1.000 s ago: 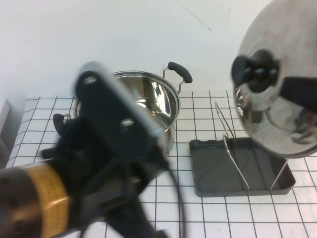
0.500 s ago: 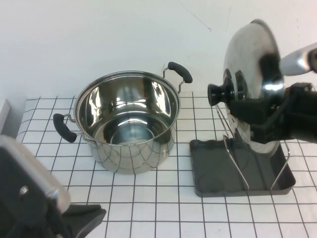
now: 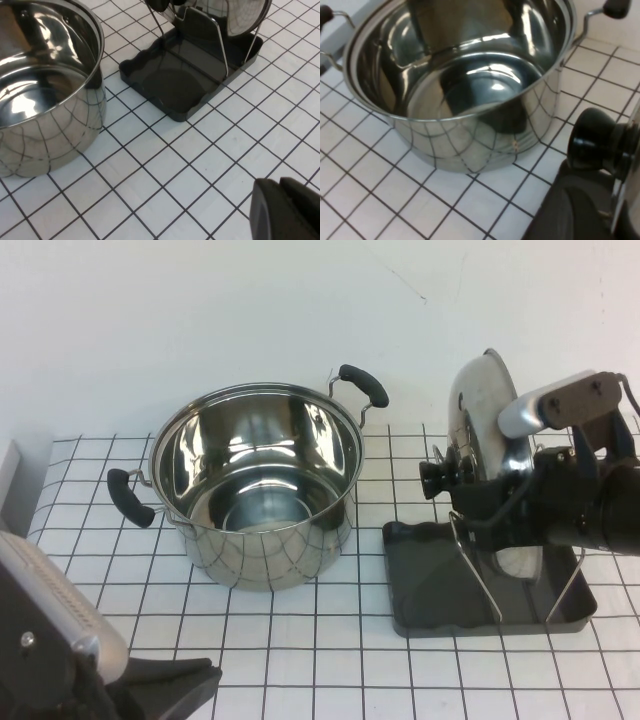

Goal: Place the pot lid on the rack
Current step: Place the pot lid on the pot rack

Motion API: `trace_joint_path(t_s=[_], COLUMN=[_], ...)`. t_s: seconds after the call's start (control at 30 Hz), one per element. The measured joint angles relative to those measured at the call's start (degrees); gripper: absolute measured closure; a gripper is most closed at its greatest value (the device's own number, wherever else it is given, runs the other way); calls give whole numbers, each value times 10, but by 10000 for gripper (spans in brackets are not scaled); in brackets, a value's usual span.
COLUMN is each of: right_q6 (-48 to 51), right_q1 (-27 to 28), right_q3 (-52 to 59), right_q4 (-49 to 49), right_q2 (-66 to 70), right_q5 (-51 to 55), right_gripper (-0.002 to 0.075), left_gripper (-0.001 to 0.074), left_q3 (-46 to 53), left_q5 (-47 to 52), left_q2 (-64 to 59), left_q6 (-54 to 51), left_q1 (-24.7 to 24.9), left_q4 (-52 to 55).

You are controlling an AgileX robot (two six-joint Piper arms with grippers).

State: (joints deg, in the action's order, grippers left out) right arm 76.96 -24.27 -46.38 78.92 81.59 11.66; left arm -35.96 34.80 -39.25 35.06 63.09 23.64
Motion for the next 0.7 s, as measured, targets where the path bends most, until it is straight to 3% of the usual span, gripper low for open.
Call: trace_joint_path(t_s=[0.07,0.13,0.27,0.33,0.47,0.7], right_q6=[0,0,0,0,0,0], right_q1=[0,0,0,0,7,53], right_q3=[0,-1,-1,-1,-1,-1], right_q4=[0,1,3,3,5,-34], right_q2=[3,4,4,4,-14,-136], right_q5=[-6,-9,-10,-10,-9,15], right_gripper=[578,505,251,166,116,116], left_gripper=[736,736,736,736,736,736], left_q3=[0,0,0,0,0,0], left_q5=[-1,-1,-2,-2,-2,52], left_q2=[0,0,0,0,0,0], left_q6=[1,0,18,25,27,43], left_q1=[0,0,0,0,0,0], left_q4=[0,0,0,0,0,15])
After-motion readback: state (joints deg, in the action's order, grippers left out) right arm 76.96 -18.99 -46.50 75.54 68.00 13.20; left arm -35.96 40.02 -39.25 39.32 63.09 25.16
